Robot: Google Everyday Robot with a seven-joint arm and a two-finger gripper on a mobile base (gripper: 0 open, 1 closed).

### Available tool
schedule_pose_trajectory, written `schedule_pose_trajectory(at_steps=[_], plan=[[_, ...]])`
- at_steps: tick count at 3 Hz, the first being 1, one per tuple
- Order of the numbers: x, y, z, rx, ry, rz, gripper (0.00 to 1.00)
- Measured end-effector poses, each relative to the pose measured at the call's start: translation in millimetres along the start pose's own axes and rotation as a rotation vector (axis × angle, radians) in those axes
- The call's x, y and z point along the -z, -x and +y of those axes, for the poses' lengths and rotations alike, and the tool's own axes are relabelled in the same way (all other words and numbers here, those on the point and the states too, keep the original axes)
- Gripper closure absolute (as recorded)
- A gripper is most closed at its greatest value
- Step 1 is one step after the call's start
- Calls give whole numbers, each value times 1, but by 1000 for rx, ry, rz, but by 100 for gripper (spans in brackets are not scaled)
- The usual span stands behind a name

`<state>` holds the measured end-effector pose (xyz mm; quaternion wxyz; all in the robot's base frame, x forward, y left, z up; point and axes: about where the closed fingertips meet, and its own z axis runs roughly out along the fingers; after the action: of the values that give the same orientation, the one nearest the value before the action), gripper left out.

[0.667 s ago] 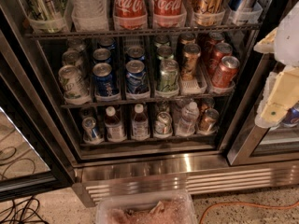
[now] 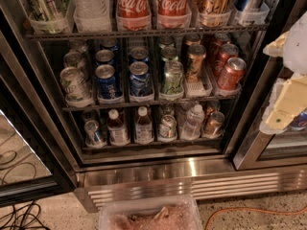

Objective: Pick redbull can from bottom shelf of fridge

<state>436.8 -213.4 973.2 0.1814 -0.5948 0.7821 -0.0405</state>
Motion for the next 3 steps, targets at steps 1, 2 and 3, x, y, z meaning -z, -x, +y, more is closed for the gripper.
schedule_pose_trajectory(at_steps=[1, 2, 3], plan=[[-12, 1, 25, -24, -42, -76, 0], [-37, 1, 35, -27, -10, -203, 0], [-34, 10, 38, -3, -3, -239, 0]])
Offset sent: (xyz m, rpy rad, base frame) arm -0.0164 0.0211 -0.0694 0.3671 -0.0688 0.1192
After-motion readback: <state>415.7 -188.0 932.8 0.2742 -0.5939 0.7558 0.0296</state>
